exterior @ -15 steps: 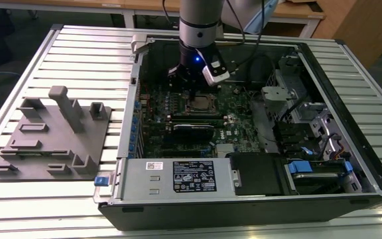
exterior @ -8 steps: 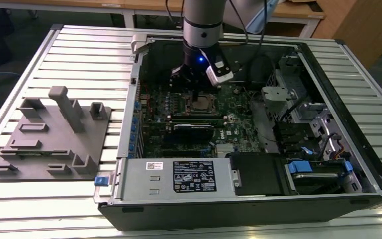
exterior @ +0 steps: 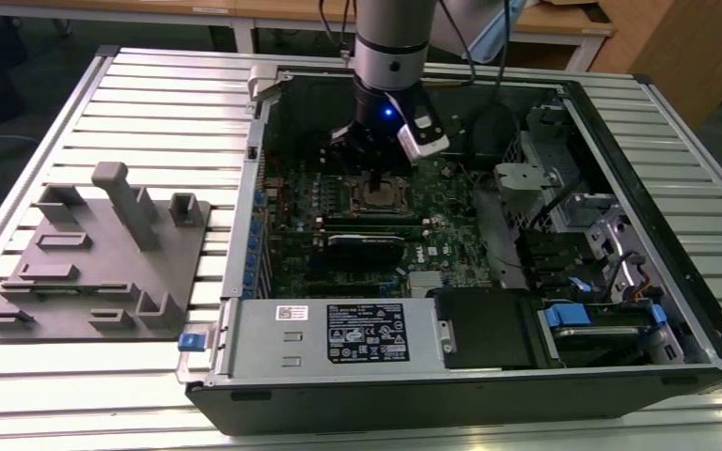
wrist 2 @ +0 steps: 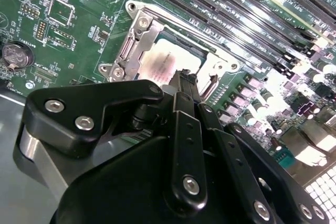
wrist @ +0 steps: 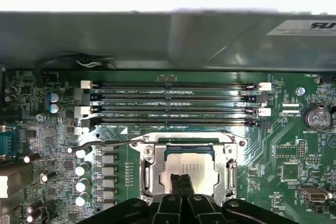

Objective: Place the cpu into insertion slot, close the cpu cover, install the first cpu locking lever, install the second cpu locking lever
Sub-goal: 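Close the cpu cover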

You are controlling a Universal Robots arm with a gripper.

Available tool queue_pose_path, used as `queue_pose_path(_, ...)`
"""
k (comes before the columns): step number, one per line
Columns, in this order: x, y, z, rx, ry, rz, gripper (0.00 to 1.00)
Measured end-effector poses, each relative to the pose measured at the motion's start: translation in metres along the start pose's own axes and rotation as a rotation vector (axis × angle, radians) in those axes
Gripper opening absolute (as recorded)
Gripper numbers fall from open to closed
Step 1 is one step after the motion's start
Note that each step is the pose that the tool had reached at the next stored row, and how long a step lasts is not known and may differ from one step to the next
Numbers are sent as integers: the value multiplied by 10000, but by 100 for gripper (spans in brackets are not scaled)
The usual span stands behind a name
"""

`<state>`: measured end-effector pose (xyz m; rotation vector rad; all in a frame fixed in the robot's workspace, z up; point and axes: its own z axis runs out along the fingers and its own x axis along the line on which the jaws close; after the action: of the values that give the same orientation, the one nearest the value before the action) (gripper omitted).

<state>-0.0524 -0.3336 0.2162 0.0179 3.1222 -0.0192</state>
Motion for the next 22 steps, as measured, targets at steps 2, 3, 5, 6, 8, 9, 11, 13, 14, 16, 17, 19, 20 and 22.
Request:
queue_pose_path(2,-8,0,0,1,0,0,11)
queue_pose_path(3,-8,1,0,0,0,0,11)
queue_pose_path(5,-8,0,0,0,0,1,11)
queue_pose_path(6,-7,1,0,0,-1,0,11)
queue_pose_path(8,-3,1,1,0,-22,6,11)
queue_pose_path(9,-3,1,2,1,-23,28,11)
queue_pose_path(11,-3,1,9,4,-22,213,11)
queue_pose_path(13,-2,1,14,11,-18,512,11)
queue_pose_path(14,-2,0,14,16,-15,644,11)
queue_pose_path(16,-2,0,15,18,-16,750,11)
queue_pose_path(17,-2,1,15,17,-26,796,11)
queue_pose_path(19,-2,1,17,13,-69,894,11)
queue_pose_path(20,-2,1,17,13,-93,934,11)
queue_pose_path(22,-2,1,17,14,-139,1004,11)
